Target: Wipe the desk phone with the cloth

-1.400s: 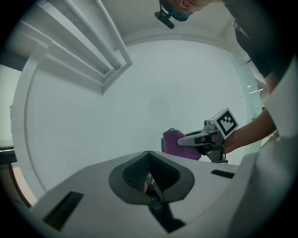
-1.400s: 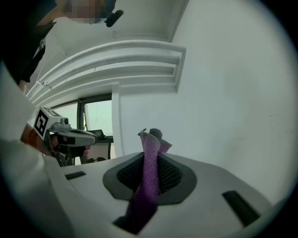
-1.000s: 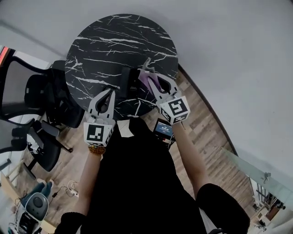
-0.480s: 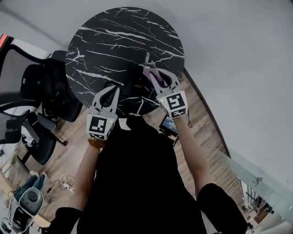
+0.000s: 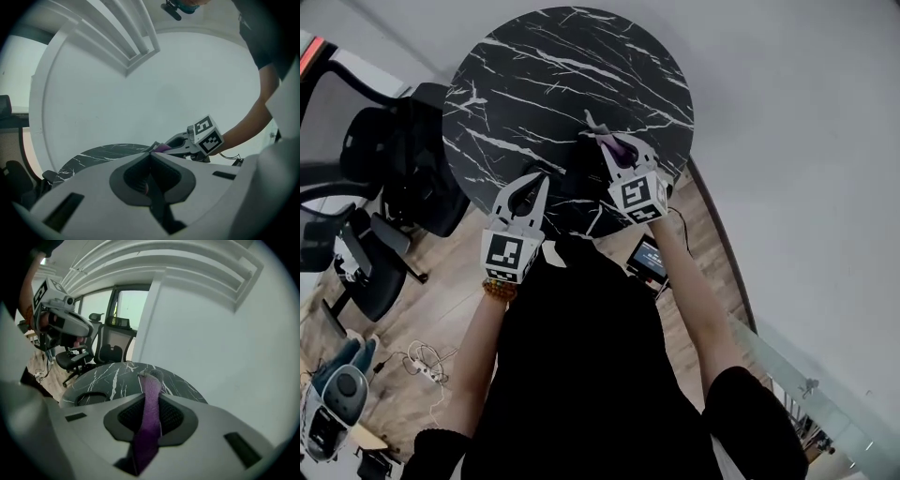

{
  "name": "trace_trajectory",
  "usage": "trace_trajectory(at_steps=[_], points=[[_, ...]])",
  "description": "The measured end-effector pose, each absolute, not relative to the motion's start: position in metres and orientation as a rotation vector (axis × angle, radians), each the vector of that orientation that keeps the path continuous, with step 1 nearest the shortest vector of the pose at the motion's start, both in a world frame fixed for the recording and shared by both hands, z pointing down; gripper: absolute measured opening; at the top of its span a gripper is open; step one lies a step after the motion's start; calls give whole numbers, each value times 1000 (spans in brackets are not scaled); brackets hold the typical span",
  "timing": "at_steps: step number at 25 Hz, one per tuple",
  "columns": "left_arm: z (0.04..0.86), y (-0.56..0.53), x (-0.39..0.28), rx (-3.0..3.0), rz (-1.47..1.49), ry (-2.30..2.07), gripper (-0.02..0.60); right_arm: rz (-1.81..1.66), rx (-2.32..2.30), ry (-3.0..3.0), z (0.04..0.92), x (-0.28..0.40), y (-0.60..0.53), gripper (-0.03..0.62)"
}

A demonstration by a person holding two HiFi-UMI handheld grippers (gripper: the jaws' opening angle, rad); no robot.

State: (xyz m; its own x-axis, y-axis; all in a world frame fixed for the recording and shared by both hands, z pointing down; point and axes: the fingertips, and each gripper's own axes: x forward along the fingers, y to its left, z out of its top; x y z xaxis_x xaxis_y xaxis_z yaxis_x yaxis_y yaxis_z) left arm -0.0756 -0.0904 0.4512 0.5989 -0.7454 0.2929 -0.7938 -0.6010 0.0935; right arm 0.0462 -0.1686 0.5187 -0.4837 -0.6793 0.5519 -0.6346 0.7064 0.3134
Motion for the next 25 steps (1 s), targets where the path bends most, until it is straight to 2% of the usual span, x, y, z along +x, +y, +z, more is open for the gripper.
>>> trace_trajectory(at_steps=[10,25], points=[[468,-94,-80,2597,359,-1263,12,-108,830,-2136,583,25,-181,75],[473,-90,-88,2607,381,-1228,12,71,817,-2102,617,18,-180,72]])
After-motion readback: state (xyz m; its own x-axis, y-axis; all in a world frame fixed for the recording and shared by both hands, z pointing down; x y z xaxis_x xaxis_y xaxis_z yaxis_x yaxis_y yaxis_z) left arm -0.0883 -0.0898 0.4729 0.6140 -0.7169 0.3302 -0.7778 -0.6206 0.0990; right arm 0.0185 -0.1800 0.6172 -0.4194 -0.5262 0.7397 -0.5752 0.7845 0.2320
